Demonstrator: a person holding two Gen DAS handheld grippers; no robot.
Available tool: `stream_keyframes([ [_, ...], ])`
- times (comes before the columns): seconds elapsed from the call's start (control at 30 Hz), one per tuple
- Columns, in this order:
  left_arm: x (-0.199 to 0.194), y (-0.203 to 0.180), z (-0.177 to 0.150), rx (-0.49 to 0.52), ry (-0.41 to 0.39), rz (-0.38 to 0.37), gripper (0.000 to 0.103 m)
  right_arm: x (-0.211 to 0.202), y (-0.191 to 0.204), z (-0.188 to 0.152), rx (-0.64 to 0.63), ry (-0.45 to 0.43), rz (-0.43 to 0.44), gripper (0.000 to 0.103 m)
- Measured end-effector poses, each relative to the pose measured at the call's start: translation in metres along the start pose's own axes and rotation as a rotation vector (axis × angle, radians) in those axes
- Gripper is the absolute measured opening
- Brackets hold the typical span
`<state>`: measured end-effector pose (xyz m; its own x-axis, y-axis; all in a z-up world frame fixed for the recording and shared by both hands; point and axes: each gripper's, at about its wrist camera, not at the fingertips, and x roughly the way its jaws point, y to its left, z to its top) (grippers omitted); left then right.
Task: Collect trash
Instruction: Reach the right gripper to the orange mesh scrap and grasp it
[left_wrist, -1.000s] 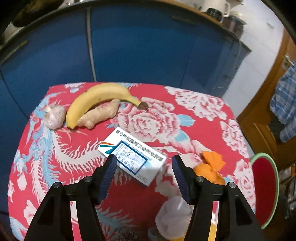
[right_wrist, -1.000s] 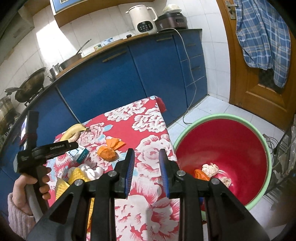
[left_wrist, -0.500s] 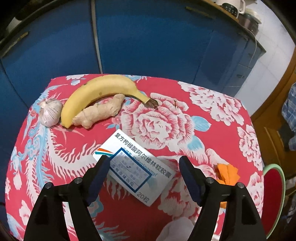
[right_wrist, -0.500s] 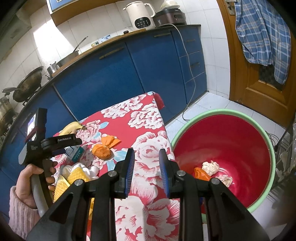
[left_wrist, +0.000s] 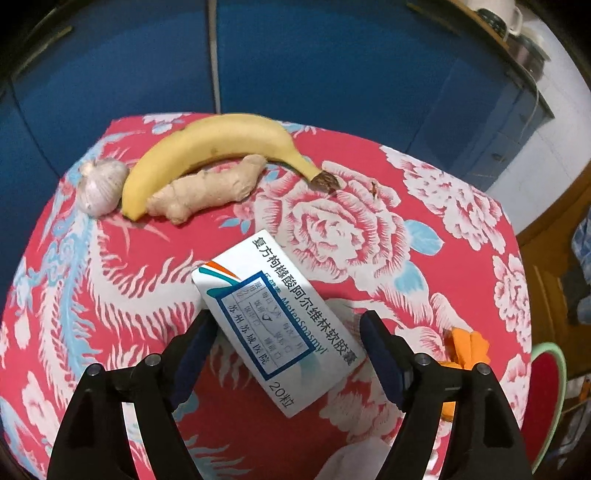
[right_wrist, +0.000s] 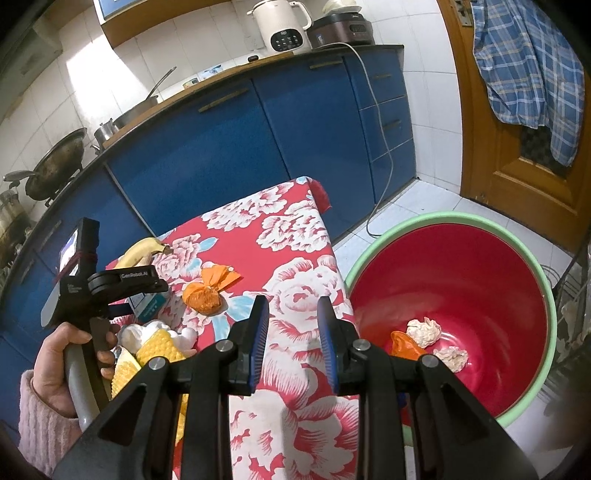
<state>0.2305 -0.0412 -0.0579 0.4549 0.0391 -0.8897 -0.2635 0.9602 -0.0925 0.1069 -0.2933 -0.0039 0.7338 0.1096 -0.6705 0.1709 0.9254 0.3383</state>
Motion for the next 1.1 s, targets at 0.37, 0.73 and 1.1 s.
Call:
stream_keyframes([
  [0.37,-0.009,0.012,-0.007,0.051,-0.013,-0.120,0.078,0.012,0.017,-0.001,-0.037,0.029,0.025,0.029],
  [0.73,-0.030,0.043,-0.025,0.081,-0.054,-0.200,0.075,0.043,0.059,-0.001,-0.138,0.114,0.087,0.033],
  [1.1,-0.055,0.064,-0.032,0.100,-0.131,-0.210,0.073,0.090,0.099,0.004,-0.219,0.204,0.128,0.034],
])
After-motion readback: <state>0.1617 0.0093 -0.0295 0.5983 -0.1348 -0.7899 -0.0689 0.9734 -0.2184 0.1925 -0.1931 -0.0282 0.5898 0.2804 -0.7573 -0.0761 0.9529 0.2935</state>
